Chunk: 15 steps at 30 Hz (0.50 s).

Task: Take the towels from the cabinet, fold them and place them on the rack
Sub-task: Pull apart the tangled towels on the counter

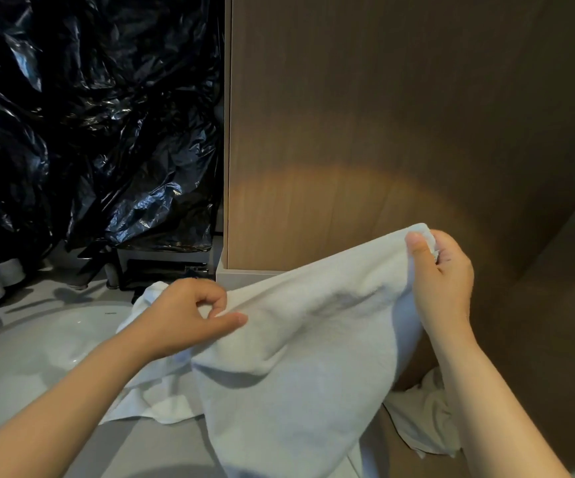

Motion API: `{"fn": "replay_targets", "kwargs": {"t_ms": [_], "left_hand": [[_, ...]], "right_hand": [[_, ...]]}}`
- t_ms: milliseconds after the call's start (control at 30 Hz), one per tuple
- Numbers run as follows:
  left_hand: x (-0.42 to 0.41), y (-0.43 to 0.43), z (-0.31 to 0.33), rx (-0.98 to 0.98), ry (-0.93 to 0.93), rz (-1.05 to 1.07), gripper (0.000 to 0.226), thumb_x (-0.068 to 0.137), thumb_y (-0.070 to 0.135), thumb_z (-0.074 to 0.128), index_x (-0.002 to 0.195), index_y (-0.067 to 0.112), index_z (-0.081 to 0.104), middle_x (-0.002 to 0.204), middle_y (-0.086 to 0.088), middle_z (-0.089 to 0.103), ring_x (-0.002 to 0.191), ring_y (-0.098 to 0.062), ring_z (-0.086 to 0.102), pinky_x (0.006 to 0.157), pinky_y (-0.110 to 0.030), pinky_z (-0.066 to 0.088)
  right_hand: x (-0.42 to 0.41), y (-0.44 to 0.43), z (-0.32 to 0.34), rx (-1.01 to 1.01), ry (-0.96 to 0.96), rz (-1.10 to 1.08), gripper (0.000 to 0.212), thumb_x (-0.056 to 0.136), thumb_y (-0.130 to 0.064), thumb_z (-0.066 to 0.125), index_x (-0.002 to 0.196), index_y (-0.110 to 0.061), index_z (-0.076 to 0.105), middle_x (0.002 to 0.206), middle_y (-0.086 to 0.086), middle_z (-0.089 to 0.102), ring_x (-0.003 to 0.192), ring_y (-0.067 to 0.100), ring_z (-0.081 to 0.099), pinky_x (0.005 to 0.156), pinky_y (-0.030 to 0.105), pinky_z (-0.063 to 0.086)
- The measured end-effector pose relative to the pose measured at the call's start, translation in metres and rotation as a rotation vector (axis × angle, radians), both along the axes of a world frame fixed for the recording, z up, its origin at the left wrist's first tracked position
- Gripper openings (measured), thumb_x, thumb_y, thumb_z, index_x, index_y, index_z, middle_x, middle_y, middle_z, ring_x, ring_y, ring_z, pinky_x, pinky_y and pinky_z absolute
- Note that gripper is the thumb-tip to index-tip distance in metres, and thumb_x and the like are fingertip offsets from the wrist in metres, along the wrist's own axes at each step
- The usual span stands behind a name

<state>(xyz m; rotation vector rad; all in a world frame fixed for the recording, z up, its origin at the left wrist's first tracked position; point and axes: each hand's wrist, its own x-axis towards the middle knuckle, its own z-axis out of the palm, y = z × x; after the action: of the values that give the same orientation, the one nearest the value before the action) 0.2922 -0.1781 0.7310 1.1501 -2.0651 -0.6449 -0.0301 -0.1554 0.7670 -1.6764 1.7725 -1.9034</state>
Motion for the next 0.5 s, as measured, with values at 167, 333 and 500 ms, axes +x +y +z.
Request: {"fn": "replay_targets", "kwargs": {"t_ms": [167,333,500], "left_hand": [[0.004,0.004,-0.010,0.396,0.171,-0.113,0.033,0.091,0.047,0.059,0.072,0.020,0.053,0.069,0.013,0.046,0.064,0.001,0.042,0.059,-0.013,0.032],[0.016,-0.012,-0.027,1.062,0.788,-0.138,0.017,0.090,0.017,0.047,0.104,0.010,0.054,0.075,-0.008,0.058,0.066,-0.019,0.056,0.060,-0.029,0.047],[0.028,-0.015,-0.044,1.139,0.888,-0.238,0.064,0.062,0.004,0.081,0.119,0.012,0.054,0.120,-0.016,0.066,0.095,-0.030,0.067,0.073,-0.040,0.057]], "right_hand": [[-0.011,-0.006,-0.015,0.068,-0.001,-0.031,0.027,0.101,-0.033,0.050,0.075,-0.027,0.055,0.066,-0.018,0.053,0.066,0.002,0.052,0.058,0.009,0.040],[-0.024,-0.012,-0.038,0.191,-0.106,-0.096,0.025,0.100,-0.033,0.051,0.089,-0.012,0.060,0.077,-0.004,0.056,0.073,0.012,0.053,0.069,0.028,0.042],[-0.031,-0.012,-0.052,0.252,-0.170,-0.148,0.027,0.100,-0.033,0.052,0.096,-0.008,0.062,0.088,0.004,0.061,0.085,0.020,0.056,0.077,0.036,0.046]]}}
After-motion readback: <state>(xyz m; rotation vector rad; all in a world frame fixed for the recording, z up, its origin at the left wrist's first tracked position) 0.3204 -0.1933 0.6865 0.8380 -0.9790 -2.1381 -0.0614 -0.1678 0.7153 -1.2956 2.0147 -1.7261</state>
